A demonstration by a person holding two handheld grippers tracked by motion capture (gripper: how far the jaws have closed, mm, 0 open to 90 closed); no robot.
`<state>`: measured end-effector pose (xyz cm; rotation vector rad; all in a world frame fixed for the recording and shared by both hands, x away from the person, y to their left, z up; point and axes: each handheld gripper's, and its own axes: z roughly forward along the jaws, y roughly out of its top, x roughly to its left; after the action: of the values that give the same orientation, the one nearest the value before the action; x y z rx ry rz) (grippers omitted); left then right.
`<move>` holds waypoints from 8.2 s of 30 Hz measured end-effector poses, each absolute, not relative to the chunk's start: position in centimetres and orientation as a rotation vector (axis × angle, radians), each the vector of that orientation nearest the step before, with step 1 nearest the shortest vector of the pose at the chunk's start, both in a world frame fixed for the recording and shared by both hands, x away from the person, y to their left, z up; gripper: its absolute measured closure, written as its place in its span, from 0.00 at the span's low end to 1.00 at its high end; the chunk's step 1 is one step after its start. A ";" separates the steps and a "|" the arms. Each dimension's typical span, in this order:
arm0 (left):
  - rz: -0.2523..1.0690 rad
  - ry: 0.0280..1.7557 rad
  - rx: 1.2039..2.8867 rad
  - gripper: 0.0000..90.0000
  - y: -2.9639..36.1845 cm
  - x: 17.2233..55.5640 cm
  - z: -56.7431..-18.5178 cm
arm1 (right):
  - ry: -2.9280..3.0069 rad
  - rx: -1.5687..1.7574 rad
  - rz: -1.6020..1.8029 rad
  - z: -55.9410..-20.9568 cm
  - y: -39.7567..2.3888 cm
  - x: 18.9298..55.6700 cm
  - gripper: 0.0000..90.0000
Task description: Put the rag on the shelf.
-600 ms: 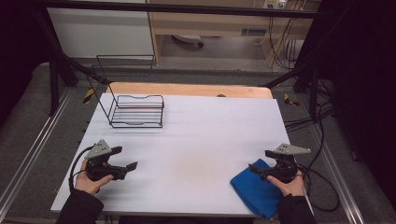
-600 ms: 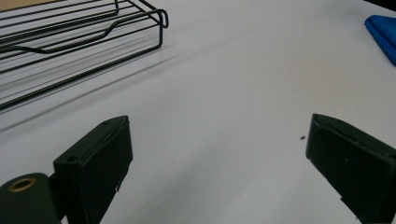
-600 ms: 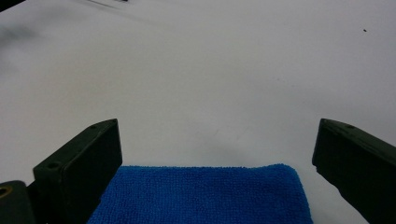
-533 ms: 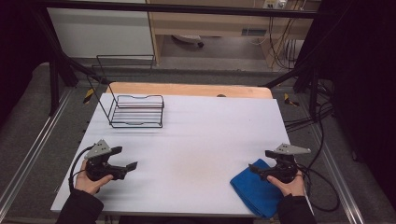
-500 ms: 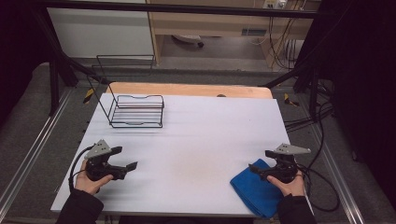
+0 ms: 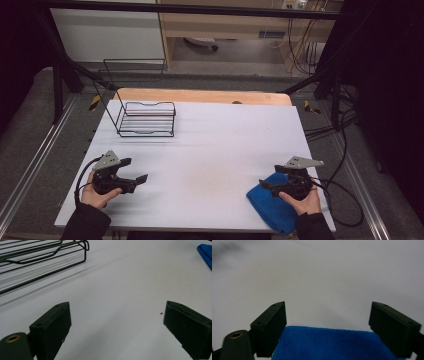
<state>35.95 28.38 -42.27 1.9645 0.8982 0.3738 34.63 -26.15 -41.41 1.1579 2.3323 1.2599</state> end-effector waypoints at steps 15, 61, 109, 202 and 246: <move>0.379 0.899 1.972 0.09 28.3 35.8 -42.3 | 2.547 1.069 1.109 -42.7 -21.8 32.8 0.61; 0.381 0.905 1.976 0.10 28.2 36.0 -42.3 | 2.413 1.016 1.158 -41.2 -15.2 36.7 0.98; 0.368 0.933 2.008 0.08 26.7 35.9 -42.3 | 2.382 1.114 1.157 -42.1 -16.6 38.9 0.44; 0.272 1.020 2.084 0.33 12.1 41.1 -42.3 | 2.261 1.214 1.249 -43.5 -21.0 36.1 0.28; 0.215 1.055 2.095 0.91 10.5 45.0 -45.1 | 2.275 1.236 1.213 -42.7 -18.6 43.5 0.45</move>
<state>44.96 10.50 -45.11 2.0951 1.0555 0.2154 43.47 -18.56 -42.74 1.2357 2.2751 1.2131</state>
